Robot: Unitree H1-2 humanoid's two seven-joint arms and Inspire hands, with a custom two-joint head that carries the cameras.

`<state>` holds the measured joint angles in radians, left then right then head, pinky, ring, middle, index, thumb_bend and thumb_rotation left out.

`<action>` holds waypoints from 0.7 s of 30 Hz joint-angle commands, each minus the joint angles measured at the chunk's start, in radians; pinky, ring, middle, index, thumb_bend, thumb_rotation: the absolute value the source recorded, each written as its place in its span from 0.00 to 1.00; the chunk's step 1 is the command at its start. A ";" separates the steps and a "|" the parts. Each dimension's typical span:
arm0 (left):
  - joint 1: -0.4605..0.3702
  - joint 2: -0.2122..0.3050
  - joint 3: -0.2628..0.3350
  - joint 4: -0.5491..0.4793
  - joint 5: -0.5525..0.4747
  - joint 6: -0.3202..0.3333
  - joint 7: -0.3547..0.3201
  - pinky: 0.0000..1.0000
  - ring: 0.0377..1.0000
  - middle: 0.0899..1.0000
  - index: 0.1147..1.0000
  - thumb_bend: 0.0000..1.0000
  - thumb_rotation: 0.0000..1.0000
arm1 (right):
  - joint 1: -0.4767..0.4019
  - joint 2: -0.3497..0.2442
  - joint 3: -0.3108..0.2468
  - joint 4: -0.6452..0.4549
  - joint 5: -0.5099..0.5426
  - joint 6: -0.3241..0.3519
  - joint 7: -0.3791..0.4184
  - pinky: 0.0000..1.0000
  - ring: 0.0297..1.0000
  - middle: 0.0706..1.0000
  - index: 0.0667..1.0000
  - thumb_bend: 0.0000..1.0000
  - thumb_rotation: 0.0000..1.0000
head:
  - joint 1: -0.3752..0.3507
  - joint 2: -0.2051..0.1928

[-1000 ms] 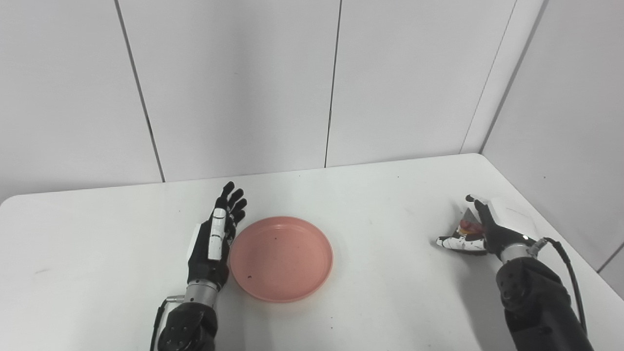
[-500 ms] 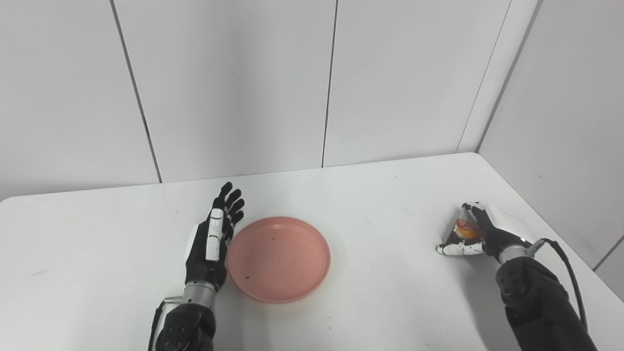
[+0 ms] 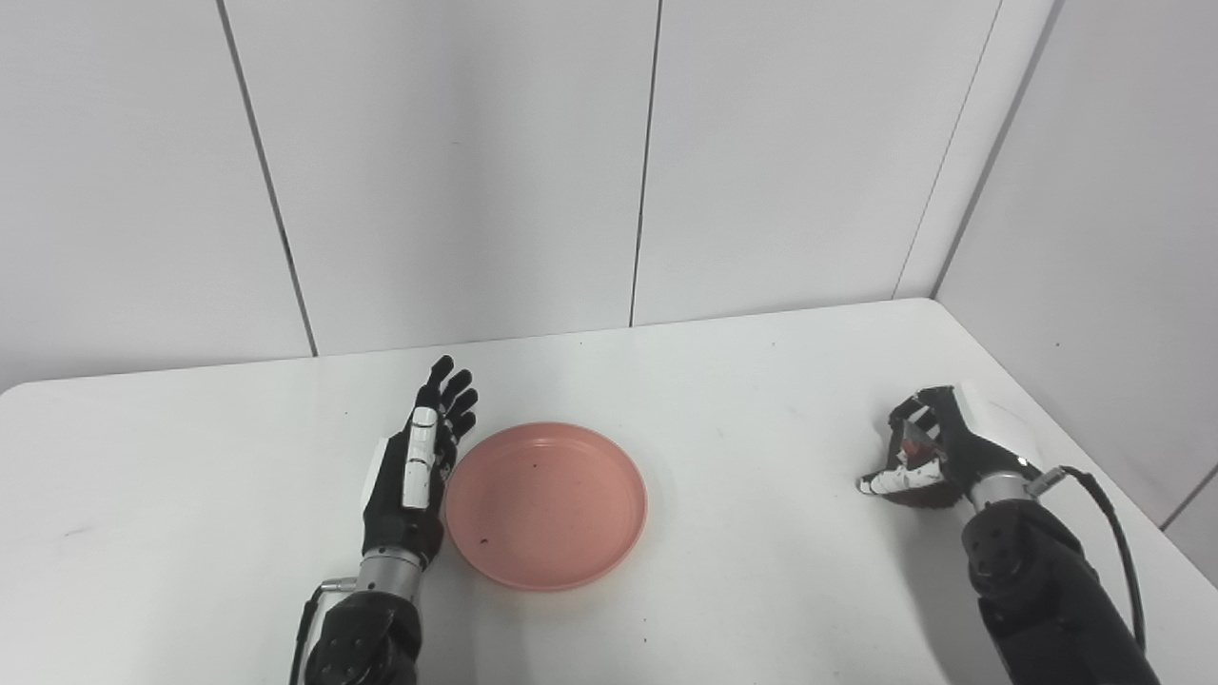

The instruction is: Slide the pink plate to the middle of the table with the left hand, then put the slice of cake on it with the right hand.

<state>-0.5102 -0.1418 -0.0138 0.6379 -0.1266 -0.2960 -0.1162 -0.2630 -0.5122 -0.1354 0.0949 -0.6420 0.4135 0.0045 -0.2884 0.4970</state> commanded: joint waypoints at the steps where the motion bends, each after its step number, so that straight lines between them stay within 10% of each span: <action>1: 0.077 0.020 0.011 0.048 -0.004 -0.007 -0.005 0.95 0.93 0.93 0.91 0.62 1.00 | -0.028 -0.014 -0.017 -0.021 0.007 -0.047 -0.070 0.20 0.23 0.41 0.46 0.52 0.00 | 0.001 0.000; 12: 0.097 -0.007 -0.004 0.024 0.018 0.003 0.023 0.96 0.92 0.92 0.91 0.61 1.00 | -0.024 0.021 -0.001 -0.058 0.067 -0.175 -0.191 0.26 0.32 0.40 0.49 0.52 0.00 | 0.064 0.006; 21: 0.098 -0.023 -0.014 0.014 0.037 0.023 0.053 0.96 0.92 0.92 0.92 0.61 1.00 | -0.052 0.040 0.063 -0.130 0.098 -0.190 -0.141 0.23 0.29 0.37 0.49 0.52 0.00 | 0.118 0.003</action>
<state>-0.4947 -0.1555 -0.0263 0.6104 -0.0972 -0.2874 -0.0705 -0.2630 -0.4522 -0.0714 0.0119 -0.5555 0.2546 -0.1474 -0.1718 0.4985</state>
